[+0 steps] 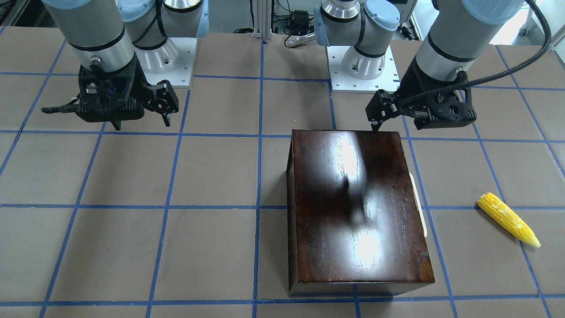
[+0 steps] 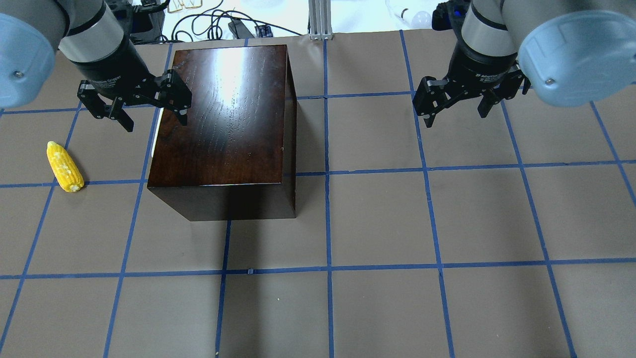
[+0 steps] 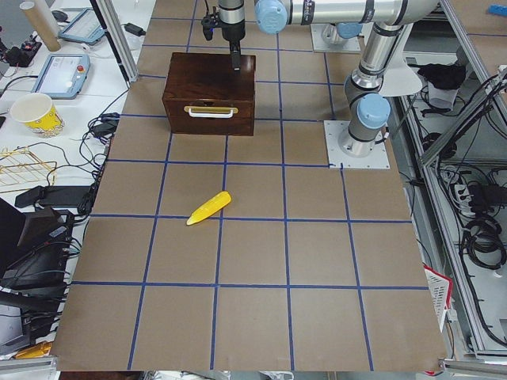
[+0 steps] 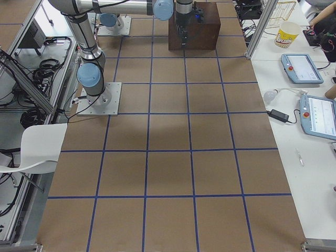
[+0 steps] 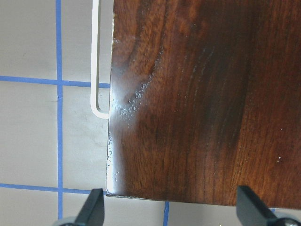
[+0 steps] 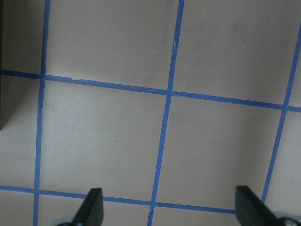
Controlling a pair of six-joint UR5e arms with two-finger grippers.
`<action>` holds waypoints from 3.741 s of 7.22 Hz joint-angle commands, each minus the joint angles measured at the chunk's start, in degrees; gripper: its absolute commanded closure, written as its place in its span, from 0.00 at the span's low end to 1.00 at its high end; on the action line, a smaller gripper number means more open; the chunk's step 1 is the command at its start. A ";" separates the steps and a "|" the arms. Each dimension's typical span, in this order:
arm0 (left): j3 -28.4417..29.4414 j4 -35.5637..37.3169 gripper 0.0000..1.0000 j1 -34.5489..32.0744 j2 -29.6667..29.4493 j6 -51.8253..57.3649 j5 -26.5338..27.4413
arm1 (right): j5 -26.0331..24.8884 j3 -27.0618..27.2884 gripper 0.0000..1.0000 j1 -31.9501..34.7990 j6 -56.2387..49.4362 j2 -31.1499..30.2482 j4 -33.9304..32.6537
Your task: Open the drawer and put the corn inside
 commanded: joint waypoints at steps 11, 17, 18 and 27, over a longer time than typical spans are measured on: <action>-0.11 3.42 0.00 5.51 -1.27 0.85 0.29 | 0.00 0.00 0.00 0.03 0.00 0.00 0.00; -0.02 8.25 0.00 19.05 -6.18 18.81 -0.85 | 0.00 0.00 0.00 0.03 0.00 0.00 0.00; -0.11 8.26 0.00 19.95 -7.67 25.30 -0.85 | 0.00 0.00 0.00 -0.14 0.00 0.00 0.00; -2.74 18.02 0.00 20.31 -17.62 27.04 -17.80 | 0.00 0.00 0.00 0.03 0.00 0.00 0.00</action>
